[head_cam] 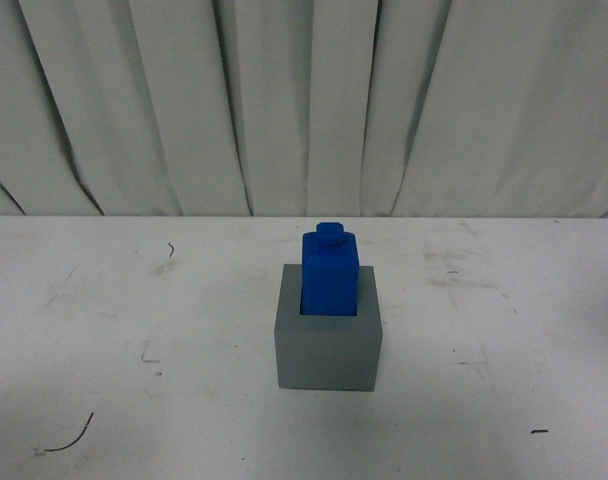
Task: Insert blue part into gray base
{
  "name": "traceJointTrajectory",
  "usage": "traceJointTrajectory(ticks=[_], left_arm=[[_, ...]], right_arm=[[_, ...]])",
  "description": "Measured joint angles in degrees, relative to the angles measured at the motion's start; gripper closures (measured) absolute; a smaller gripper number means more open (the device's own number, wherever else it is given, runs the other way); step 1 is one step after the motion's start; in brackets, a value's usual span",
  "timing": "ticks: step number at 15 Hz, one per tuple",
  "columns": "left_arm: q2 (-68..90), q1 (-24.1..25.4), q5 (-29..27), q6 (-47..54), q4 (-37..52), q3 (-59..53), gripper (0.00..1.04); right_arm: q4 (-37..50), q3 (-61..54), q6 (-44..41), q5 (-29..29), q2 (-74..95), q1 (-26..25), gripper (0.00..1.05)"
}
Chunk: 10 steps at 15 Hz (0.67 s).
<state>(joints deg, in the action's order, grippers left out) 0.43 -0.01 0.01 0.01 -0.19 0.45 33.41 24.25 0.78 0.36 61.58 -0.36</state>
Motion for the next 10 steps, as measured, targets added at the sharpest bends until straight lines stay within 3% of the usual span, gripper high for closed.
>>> traceJointTrajectory(ticks=[1, 4, 10], left_arm=[[0.0, 0.0, 0.0, -0.02, 0.02, 0.0, 0.07], [0.0, 0.0, -0.02, -0.02, 0.0, 0.0, 0.07], [0.0, 0.0, -0.02, 0.0, 0.02, 0.0, 0.07]], right_arm=[[-4.02, -4.46, -0.37, -0.17, -7.89, 0.07, 0.65], [-3.39, -10.82, -0.44, -0.31, -19.61, 0.04, 1.03], [-7.21, -18.62, -0.63, -0.31, -29.55, 0.04, 1.03]])
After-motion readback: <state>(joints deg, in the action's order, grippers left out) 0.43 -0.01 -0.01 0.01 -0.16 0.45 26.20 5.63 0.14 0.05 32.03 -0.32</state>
